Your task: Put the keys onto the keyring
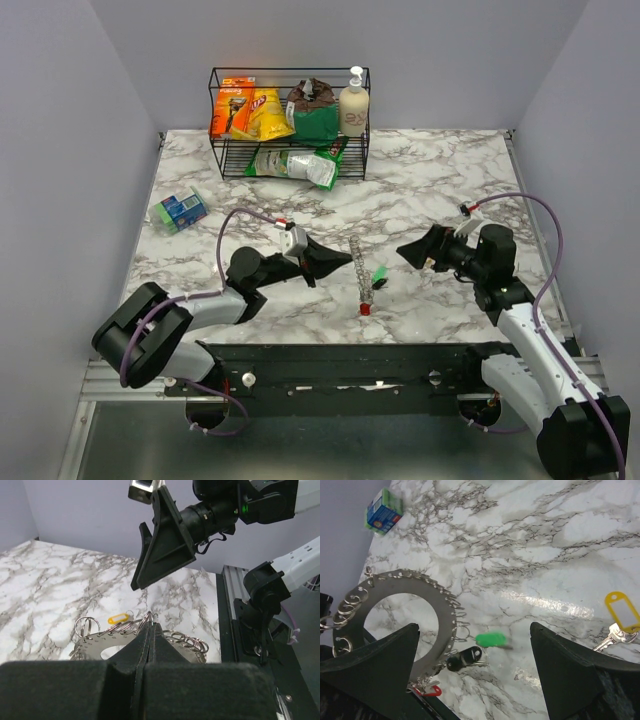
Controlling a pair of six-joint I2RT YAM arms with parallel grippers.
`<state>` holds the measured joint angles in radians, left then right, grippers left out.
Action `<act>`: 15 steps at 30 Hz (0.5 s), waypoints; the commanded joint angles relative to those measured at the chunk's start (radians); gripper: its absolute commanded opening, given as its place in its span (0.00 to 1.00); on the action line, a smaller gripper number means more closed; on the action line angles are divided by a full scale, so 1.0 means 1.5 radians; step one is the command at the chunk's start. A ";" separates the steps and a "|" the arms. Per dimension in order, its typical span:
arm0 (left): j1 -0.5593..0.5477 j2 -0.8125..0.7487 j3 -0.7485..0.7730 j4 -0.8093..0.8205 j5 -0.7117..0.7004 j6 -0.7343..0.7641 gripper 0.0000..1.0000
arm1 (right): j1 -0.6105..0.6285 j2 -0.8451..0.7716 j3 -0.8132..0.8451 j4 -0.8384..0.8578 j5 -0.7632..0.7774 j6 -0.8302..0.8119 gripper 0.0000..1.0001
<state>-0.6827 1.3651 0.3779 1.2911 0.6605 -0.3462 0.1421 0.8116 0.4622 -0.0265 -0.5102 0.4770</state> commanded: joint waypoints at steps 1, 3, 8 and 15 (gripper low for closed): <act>0.001 -0.021 0.013 0.003 -0.010 0.041 0.00 | -0.004 0.002 0.016 -0.031 0.027 -0.023 1.00; 0.001 -0.024 0.011 0.002 -0.012 0.040 0.00 | -0.004 -0.002 0.019 -0.040 0.039 -0.033 1.00; 0.001 -0.045 0.004 -0.016 -0.014 0.050 0.00 | -0.005 -0.009 0.024 -0.064 0.065 -0.045 1.00; 0.001 -0.073 -0.025 -0.075 -0.034 0.072 0.00 | -0.004 0.002 0.026 -0.109 0.148 -0.041 0.99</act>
<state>-0.6819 1.2842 0.3725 1.1828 0.6533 -0.2752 0.1421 0.8101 0.4736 -0.1249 -0.3977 0.4229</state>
